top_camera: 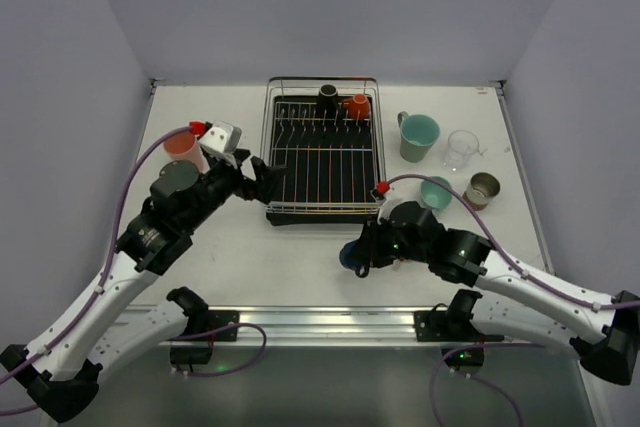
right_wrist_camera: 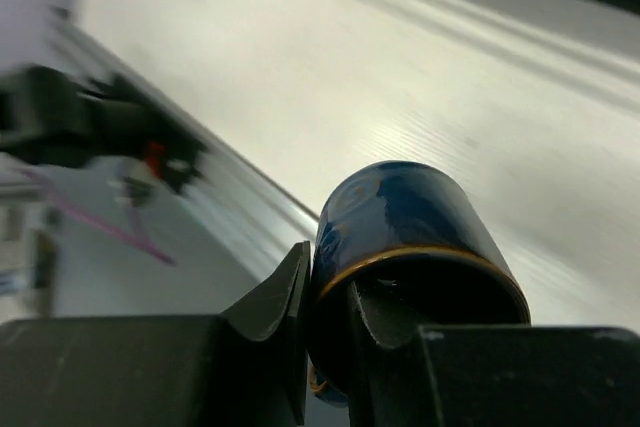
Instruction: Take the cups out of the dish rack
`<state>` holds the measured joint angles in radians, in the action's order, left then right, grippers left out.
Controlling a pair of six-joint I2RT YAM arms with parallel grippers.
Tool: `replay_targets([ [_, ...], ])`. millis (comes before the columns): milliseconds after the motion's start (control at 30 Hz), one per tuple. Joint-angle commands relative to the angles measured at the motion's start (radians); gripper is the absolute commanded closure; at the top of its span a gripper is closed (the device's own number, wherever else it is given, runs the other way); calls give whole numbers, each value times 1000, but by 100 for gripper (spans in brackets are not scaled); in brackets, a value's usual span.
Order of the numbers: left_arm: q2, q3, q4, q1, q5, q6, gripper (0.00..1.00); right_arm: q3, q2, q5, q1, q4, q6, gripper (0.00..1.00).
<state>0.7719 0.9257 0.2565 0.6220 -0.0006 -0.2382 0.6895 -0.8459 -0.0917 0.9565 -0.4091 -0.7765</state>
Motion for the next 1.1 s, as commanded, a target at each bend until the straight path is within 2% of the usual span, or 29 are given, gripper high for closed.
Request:
replay_targets([
  [0, -11, -36, 116, 1, -234, 40, 0, 59, -70, 275, 62, -230, 76, 100],
  [100, -6, -62, 110, -1, -292, 42, 0, 83, -177, 372, 117, -272, 66, 100],
  [267, -16, -103, 110, 1, -303, 37, 0, 136, -303, 477, 142, -287, 72, 100],
  [400, -20, -117, 104, 1, -288, 34, 0, 168, -402, 491, 152, -281, 108, 100],
  [733, 7, -103, 104, -1, -276, 19, 0, 154, -473, 464, 171, -186, 95, 99],
  [967, 105, -4, 156, -1, -286, -53, 0, 136, -493, 448, 172, -155, 98, 87],
  [1067, 162, 27, 159, -1, -259, -116, 0, 127, -498, 438, 172, -148, 97, 79],
])
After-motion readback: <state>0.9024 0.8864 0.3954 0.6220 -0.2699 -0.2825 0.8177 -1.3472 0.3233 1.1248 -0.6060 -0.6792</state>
